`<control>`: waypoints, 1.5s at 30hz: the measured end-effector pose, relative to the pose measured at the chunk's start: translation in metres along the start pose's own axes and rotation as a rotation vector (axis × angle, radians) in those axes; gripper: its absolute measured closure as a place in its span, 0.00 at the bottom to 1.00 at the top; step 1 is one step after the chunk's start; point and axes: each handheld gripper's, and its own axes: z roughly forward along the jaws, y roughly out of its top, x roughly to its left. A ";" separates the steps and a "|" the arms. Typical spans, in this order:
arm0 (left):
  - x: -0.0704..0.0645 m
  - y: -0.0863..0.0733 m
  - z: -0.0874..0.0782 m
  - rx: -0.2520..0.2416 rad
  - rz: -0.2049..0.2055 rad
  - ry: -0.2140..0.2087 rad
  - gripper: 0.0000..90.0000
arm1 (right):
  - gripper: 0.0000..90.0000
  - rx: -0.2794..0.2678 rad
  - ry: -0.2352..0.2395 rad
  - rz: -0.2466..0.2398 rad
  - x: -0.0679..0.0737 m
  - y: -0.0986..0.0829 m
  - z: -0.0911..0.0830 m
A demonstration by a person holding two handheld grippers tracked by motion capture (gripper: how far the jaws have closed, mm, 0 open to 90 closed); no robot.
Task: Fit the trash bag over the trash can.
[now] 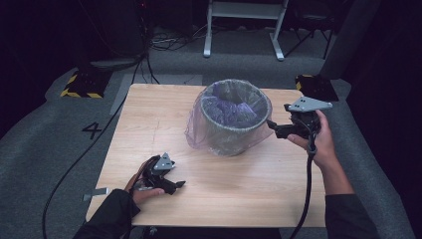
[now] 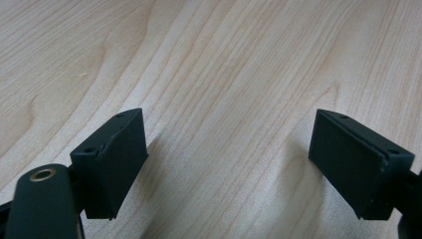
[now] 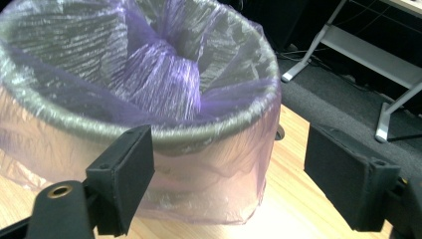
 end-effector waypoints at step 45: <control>0.000 0.000 0.000 0.000 0.001 0.000 0.16 | 0.21 0.194 0.082 0.030 0.012 -0.083 0.035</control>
